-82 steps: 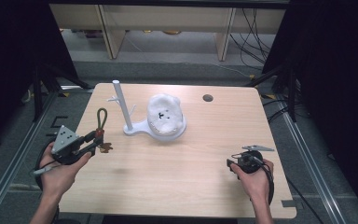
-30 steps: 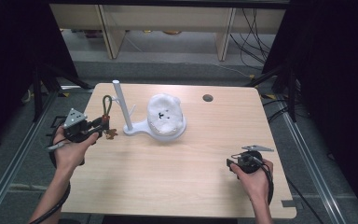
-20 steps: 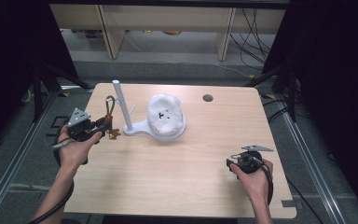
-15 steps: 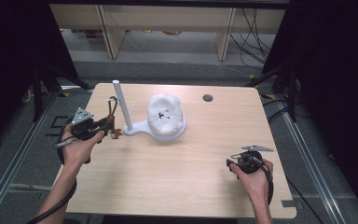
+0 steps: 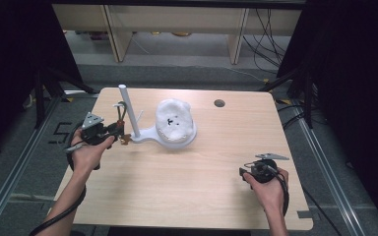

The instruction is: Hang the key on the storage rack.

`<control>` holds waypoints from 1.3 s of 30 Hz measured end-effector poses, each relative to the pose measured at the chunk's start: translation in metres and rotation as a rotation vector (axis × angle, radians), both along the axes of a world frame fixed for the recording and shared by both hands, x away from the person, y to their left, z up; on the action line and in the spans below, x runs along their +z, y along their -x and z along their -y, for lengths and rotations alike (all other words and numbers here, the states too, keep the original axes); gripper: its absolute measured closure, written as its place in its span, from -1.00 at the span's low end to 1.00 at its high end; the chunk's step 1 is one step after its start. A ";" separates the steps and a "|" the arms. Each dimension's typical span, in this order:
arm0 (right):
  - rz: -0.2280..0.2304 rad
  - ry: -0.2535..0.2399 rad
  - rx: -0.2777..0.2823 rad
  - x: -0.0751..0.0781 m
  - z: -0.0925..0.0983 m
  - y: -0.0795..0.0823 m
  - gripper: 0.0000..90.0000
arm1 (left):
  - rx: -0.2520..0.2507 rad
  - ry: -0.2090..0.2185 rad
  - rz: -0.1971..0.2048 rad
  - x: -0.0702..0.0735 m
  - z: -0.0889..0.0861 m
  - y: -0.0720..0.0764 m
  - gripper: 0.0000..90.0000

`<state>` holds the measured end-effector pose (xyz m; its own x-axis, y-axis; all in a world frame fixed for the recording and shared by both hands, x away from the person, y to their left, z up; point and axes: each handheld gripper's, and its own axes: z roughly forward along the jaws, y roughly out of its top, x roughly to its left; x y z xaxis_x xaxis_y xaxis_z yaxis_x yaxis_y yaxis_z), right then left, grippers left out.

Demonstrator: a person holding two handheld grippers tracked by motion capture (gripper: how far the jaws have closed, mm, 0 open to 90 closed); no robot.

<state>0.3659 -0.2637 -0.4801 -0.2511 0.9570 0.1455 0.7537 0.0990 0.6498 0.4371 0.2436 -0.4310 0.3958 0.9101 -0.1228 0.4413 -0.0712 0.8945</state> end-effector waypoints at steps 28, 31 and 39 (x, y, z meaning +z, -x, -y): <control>-0.010 0.018 -0.005 0.000 0.000 0.001 0.10 | 0.013 -0.038 -0.017 -0.009 0.010 -0.014 0.38; -0.026 0.004 -0.023 0.002 -0.001 0.002 0.10 | 0.015 -0.043 -0.009 -0.008 0.007 -0.010 0.34; 0.012 0.016 0.014 -0.001 0.001 0.000 0.10 | 0.045 -0.072 0.032 -0.004 -0.005 0.002 -0.05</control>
